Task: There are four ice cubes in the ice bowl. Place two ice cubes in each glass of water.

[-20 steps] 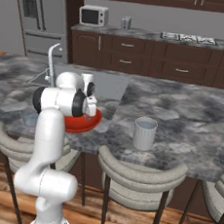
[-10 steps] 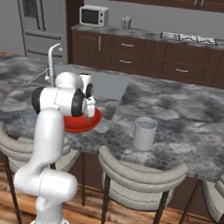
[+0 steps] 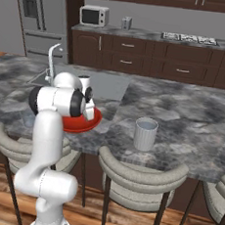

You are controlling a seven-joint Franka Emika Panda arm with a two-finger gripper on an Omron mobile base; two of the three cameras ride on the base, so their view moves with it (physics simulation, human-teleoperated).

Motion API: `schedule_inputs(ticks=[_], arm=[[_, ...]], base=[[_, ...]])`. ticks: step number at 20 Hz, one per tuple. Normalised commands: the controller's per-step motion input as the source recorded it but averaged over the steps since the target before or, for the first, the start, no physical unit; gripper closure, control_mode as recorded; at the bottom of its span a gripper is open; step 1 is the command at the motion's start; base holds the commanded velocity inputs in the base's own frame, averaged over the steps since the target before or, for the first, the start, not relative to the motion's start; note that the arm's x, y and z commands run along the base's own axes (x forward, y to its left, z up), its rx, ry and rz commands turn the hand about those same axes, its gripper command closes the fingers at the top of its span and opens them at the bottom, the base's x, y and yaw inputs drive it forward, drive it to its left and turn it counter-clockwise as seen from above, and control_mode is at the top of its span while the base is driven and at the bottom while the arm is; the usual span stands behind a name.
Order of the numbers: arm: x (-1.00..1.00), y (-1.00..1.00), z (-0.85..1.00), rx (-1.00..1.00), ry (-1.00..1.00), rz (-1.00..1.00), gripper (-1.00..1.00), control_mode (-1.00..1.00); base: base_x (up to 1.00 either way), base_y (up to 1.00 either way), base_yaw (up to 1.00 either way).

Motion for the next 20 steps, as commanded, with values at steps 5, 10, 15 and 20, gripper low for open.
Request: schedule_inputs(ticks=[5, 10, 15, 20], arm=[[-0.03, 0.00, 0.00, 0.00, -0.02, -0.01, 1.00, -1.00], [0.00, 0.00, 0.23, 0.00, -0.01, 0.00, 1.00, -1.00], [-0.16, -0.29, 0.66, 0.00, -0.01, 0.00, 1.00, -1.00], [-0.61, -0.57, 0.70, 0.00, 0.00, 0.00, 1.00, -1.00]], base=[[0.00, 0.00, 0.00], [0.00, 0.00, 0.00], [0.00, 0.00, 0.00], [0.00, 0.00, 0.00]])
